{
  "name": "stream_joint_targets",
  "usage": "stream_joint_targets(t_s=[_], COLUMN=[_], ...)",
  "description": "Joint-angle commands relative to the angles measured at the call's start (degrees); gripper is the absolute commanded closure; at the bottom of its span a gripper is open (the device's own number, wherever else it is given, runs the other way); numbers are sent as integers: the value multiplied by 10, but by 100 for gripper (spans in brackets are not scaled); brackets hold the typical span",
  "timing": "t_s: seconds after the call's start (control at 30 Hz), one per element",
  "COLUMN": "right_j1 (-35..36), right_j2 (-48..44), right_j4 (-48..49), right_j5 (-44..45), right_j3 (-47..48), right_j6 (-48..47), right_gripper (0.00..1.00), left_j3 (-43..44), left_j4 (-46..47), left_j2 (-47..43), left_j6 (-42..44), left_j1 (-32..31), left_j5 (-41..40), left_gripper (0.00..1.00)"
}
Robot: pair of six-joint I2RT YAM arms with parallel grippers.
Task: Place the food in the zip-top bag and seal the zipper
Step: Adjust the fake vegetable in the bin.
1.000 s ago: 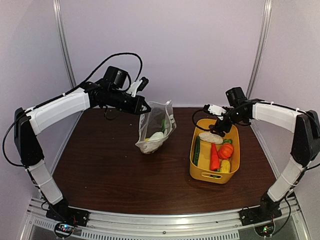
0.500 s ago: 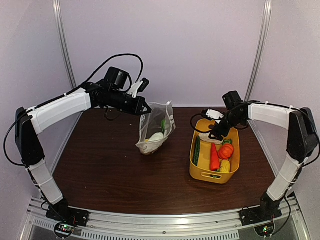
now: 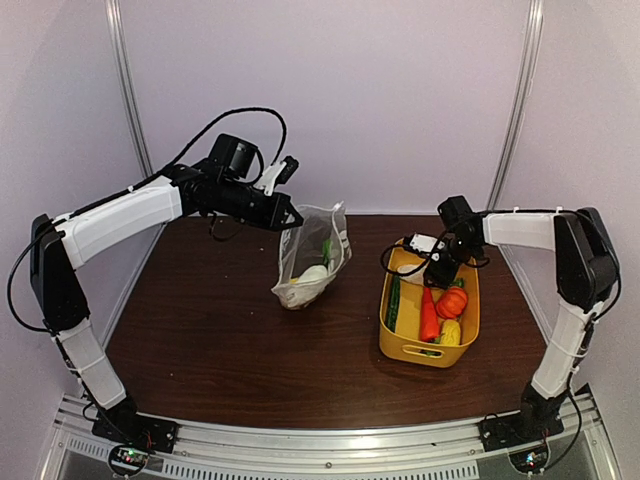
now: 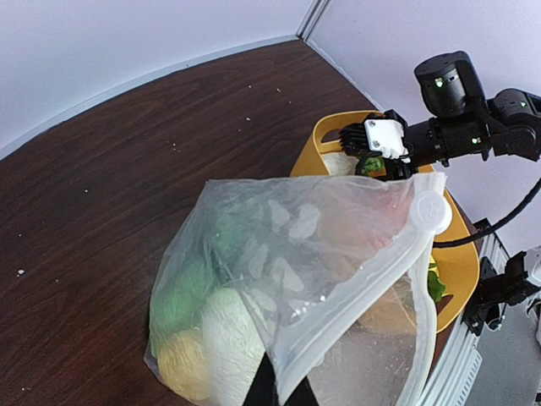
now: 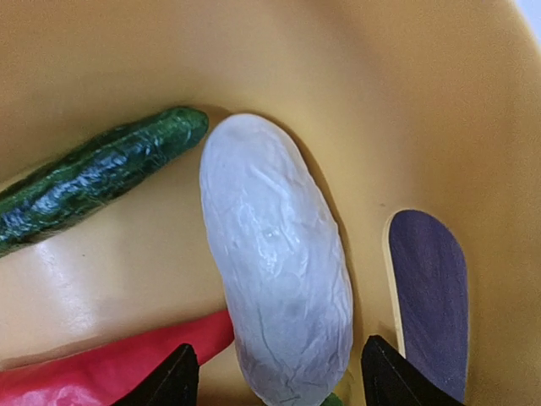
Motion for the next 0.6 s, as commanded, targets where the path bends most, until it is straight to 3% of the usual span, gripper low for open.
stream_joint_targets(t_s=[0.0,0.43,0.57], right_j1=[-8,-21,-21], right_j2=[27,78,71], right_j4=[7,0,-59], right_j5=[34,0,-57], right_j3=[2,26,43], right_j6=[-7,3,-18], right_gripper=[33,28,31], left_j3=[-5,-5,-4], left_j4=[29,29,29], left_j2=[2,9,10], left_j6=[-3,-4,-4], left_j1=[5,5,5], left_j5=[5,12,14], left_gripper=[100,100,100])
